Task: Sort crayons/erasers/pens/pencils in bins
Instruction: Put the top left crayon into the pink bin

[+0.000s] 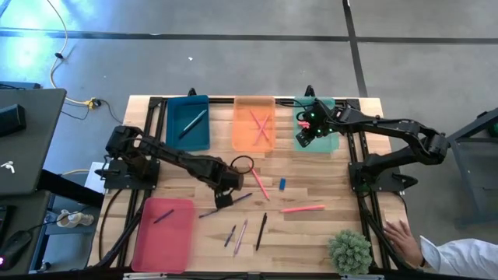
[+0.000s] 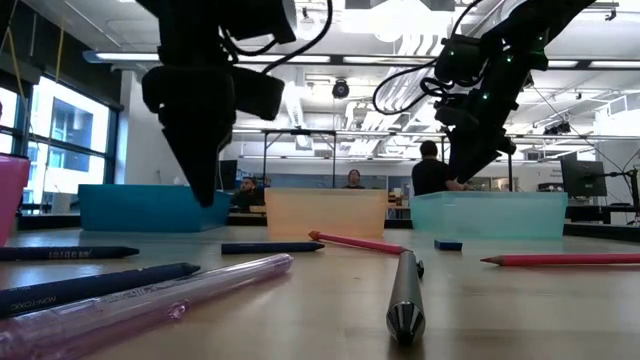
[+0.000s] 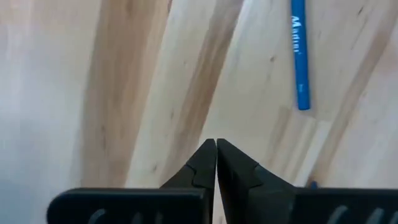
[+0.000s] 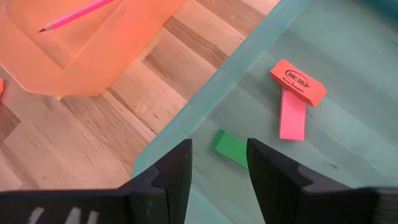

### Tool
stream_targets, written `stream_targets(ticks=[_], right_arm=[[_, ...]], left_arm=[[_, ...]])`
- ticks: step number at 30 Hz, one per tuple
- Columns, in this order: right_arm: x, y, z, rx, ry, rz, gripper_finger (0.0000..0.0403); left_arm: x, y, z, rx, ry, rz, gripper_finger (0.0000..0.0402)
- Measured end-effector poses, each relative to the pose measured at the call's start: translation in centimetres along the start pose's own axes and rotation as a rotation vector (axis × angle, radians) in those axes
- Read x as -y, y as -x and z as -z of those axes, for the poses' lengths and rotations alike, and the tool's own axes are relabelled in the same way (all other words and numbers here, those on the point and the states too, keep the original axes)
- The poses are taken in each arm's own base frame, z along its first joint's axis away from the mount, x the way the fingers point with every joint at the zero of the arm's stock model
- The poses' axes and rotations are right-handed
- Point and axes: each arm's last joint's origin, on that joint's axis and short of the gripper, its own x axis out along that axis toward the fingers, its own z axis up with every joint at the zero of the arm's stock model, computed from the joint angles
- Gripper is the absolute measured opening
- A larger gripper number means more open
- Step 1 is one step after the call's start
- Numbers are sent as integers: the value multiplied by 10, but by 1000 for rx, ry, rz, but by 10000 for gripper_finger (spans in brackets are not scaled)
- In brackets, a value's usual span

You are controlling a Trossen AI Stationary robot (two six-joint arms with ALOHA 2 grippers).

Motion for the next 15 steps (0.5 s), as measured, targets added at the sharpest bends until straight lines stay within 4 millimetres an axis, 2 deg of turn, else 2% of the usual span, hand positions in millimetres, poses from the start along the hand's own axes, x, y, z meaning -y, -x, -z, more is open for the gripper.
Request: stream_targets(ticks=[4, 9, 15], right_arm=[[0, 0, 0, 0, 0, 0, 145], [0, 0, 0, 0, 0, 0, 145], [0, 0, 0, 0, 0, 0, 145]], left_arm=[[1, 4, -3, -6, -16, 27, 30], [2, 4, -3, -9, -71, 41, 83], [4, 3, -1, -11, -38, 57, 136]])
